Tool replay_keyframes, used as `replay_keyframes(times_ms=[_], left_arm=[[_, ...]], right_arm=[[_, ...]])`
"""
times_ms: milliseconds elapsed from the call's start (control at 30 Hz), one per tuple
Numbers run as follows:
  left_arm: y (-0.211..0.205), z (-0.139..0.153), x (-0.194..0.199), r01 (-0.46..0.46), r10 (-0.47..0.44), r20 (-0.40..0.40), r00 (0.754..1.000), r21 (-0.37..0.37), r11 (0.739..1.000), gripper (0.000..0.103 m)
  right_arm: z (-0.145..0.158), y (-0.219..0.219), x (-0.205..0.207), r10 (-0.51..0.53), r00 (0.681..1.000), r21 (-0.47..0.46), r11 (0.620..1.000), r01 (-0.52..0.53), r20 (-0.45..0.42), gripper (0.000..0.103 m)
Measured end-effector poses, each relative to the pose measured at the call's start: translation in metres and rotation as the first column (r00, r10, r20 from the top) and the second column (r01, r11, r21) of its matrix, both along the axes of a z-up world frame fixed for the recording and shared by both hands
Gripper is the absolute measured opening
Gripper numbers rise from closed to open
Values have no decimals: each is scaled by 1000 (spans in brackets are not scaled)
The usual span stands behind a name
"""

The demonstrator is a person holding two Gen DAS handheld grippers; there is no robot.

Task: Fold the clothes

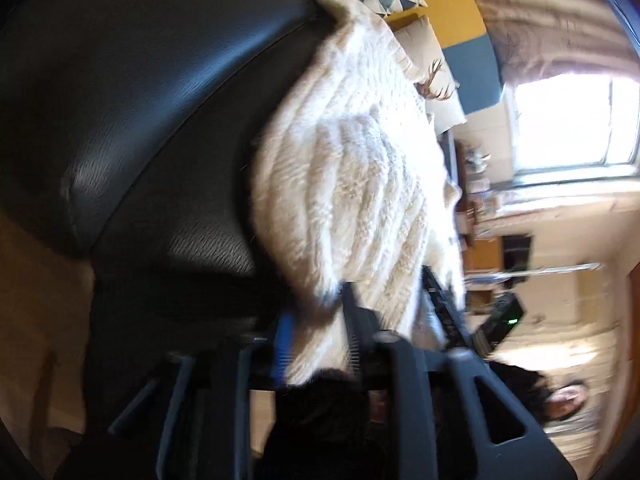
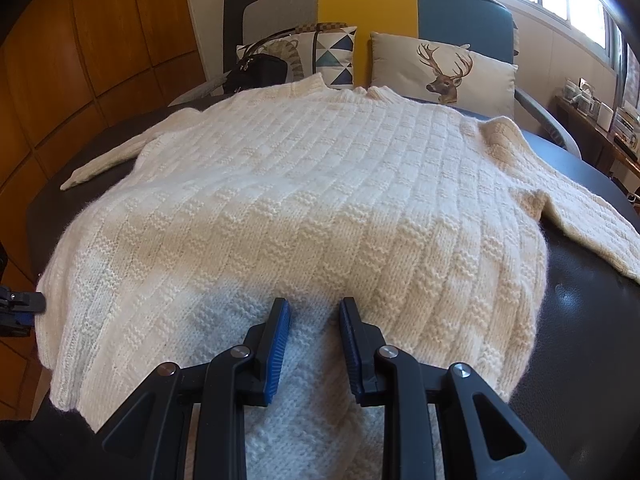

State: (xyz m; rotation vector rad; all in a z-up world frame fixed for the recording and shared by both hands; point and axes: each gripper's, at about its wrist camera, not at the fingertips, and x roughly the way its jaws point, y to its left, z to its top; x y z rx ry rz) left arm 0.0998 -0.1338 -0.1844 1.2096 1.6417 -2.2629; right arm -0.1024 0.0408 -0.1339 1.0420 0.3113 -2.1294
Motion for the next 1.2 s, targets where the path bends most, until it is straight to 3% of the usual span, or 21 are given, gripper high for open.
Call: replay_keyframes(times_ms=[33,167,367,433,567,700,733,800,900,1000,1100,1133,1200], left_arm=[[3,7,-4,10,-10,-13,1000,1,1000,6],[20,54,-33,65,-70,-110,991,-47,997,5],[54,119,-120,209,-237,-216,947,-145,967,5],[67,124,-157,265,-297,-197,934,-173,949,5],[90,105,-205,390,-408,-59,911,-198,899,9],[79,101,-195,387,-406,-14,914,-269,882,19],[80,101,-184,386,-407,3,913,-323,864,26],[80,101,-163,383,-407,38,913,-429,818,31],[81,101,-130,374,-400,89,912,-576,727,43],[81,101,-98,362,-383,138,913,-704,611,44],[103,85,-77,372,-383,199,902,-809,455,44],[108,80,-74,376,-388,208,898,-821,430,44],[114,72,-73,379,-403,202,892,-821,427,44]], right_arm=[[0,1,0,2,1000,-4,1000,-2,-1,25],[-1,5,0,6,1000,-28,1000,-6,1,25],[-2,12,-3,2,1000,-82,997,-1,21,25],[-3,14,-4,1,999,-99,995,2,33,25],[-4,18,-7,-1,998,-130,992,9,60,24],[-3,19,-8,-1,998,-140,990,10,67,24],[-3,19,-9,-1,997,-144,990,11,71,24],[-4,20,-10,-1,997,-153,988,14,82,24],[-4,22,-12,-2,995,-166,986,18,100,24],[-4,21,-12,-4,995,-167,986,22,105,24],[-4,19,-9,-8,996,-157,987,23,94,24],[-3,19,-9,-11,996,-155,988,25,93,24],[-3,19,-9,-20,995,-156,987,34,95,24]])
